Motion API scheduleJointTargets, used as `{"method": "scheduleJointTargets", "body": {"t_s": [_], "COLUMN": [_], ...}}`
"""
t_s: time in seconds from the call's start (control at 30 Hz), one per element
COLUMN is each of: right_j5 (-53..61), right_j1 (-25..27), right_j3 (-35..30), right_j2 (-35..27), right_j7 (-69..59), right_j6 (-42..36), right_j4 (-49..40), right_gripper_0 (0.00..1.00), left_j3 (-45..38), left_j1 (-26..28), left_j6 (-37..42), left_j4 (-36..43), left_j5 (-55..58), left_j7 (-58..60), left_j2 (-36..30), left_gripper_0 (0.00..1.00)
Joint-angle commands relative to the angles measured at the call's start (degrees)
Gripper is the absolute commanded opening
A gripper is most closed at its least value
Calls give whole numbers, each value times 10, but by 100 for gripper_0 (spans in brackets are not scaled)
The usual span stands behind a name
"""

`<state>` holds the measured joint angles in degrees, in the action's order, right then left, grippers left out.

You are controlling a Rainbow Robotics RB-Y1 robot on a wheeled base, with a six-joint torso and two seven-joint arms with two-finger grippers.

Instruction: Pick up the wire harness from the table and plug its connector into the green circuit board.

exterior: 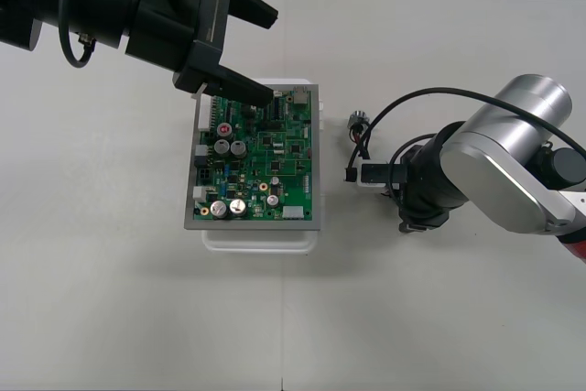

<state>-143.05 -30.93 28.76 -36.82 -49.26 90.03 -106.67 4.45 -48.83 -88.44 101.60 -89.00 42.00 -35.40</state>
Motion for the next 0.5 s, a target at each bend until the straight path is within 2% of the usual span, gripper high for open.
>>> {"method": "scheduleJointTargets", "body": {"t_s": [0.03, 0.5], "right_j5": [9, 7], "right_j1": [-24, -35], "right_j3": [7, 16], "right_j2": [3, 3], "right_j7": [-19, -21], "right_j6": [0, 0], "right_j4": [0, 20], "right_gripper_0": [100, 100], "left_j3": [3, 3], "left_j1": [-31, -31], "left_j6": [-16, -16], "left_j4": [13, 13], "left_j5": [-2, -2], "left_j7": [19, 19], "left_j2": [9, 9], "left_gripper_0": [100, 100]}}
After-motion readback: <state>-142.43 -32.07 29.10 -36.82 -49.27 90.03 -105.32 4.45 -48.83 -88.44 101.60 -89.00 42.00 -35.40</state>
